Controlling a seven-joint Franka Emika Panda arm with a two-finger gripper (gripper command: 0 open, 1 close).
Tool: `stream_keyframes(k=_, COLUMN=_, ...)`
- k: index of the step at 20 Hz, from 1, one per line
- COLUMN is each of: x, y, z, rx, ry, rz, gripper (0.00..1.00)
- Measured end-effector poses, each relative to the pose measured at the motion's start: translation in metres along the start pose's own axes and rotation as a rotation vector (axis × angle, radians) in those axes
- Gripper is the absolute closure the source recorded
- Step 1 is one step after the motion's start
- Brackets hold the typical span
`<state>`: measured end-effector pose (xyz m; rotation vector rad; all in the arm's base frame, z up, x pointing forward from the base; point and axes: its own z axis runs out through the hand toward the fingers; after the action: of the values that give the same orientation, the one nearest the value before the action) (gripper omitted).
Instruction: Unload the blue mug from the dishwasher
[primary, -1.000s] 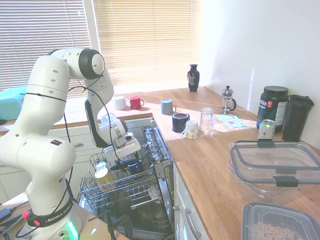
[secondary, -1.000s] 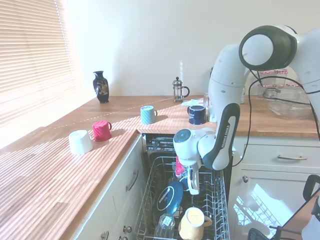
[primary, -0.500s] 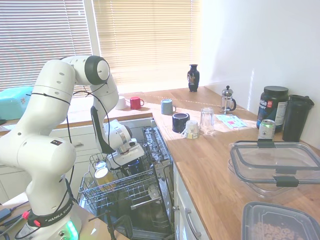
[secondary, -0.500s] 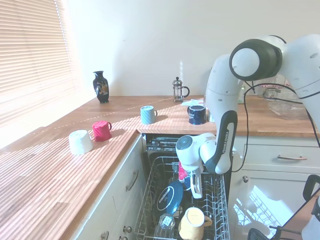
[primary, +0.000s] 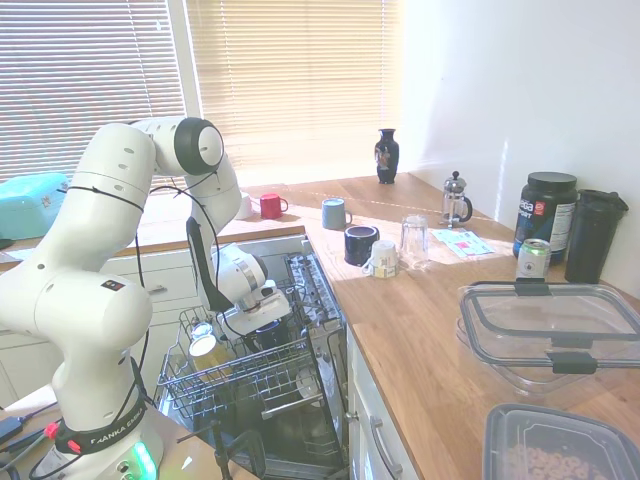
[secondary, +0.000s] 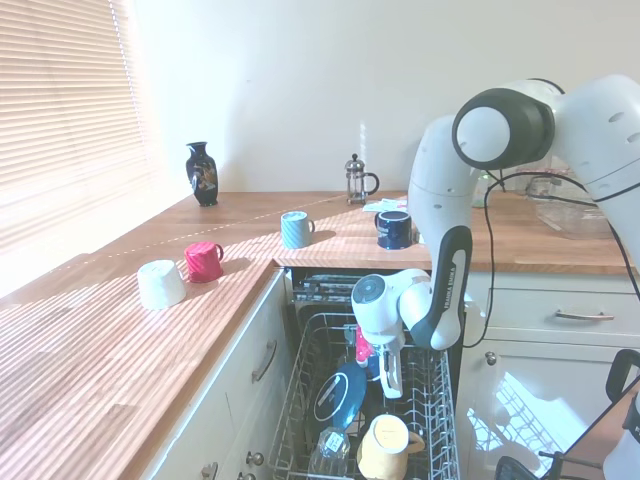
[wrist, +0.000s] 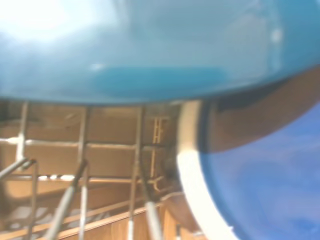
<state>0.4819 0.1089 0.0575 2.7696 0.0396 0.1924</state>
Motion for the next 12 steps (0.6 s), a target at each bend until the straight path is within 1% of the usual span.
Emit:
stream_keyframes(k=3, x=0.006, y=-0.002, z=-0.001, rx=-0.002, ry=0.007, rz=0.005, gripper=1.0)
stream_keyframes(k=8, x=0.003, y=-0.005, z=0.007, rx=-0.011, ry=-0.006, rz=-0.002, gripper=1.0)
stream_keyframes(k=12, x=0.004, y=0.0, z=0.011, rx=-0.02, ry=-0.012, rz=0.006, gripper=1.0)
